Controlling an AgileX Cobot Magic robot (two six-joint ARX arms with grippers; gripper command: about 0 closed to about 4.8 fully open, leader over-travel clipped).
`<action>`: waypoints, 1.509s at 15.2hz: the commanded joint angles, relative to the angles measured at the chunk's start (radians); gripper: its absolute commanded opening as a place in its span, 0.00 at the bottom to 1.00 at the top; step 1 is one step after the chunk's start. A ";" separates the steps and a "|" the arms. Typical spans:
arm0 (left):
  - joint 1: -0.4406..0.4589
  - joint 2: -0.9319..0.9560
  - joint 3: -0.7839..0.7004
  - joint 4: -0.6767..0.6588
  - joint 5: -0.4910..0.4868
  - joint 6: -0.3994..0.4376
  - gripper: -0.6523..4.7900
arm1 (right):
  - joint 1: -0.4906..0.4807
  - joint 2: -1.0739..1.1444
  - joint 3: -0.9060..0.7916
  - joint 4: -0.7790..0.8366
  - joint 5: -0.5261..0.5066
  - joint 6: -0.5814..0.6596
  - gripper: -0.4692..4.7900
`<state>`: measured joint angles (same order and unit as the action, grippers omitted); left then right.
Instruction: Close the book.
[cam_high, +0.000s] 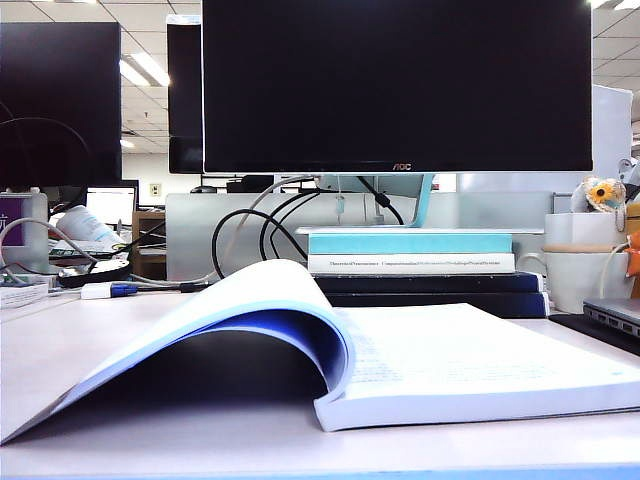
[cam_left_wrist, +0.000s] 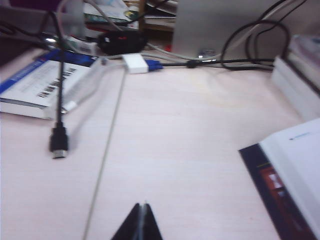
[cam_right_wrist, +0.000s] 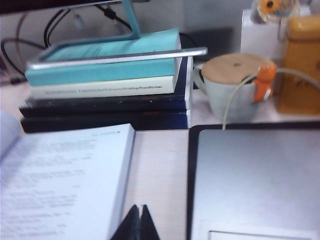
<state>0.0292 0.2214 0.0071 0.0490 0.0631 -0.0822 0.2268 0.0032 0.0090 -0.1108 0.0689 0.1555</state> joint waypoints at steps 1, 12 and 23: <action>0.000 0.001 0.004 0.016 0.013 -0.012 0.11 | 0.000 -0.002 0.000 0.018 0.011 0.047 0.09; -0.121 0.096 0.378 -0.289 0.163 -0.017 0.11 | 0.007 0.164 0.255 0.018 0.014 0.113 0.09; -0.790 0.219 0.508 -0.541 -0.230 -0.187 0.11 | 0.019 0.734 0.532 -0.034 -0.457 0.041 0.09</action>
<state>-0.7387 0.4366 0.5114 -0.5110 -0.1467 -0.2226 0.2379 0.7341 0.5331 -0.1505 -0.3786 0.2111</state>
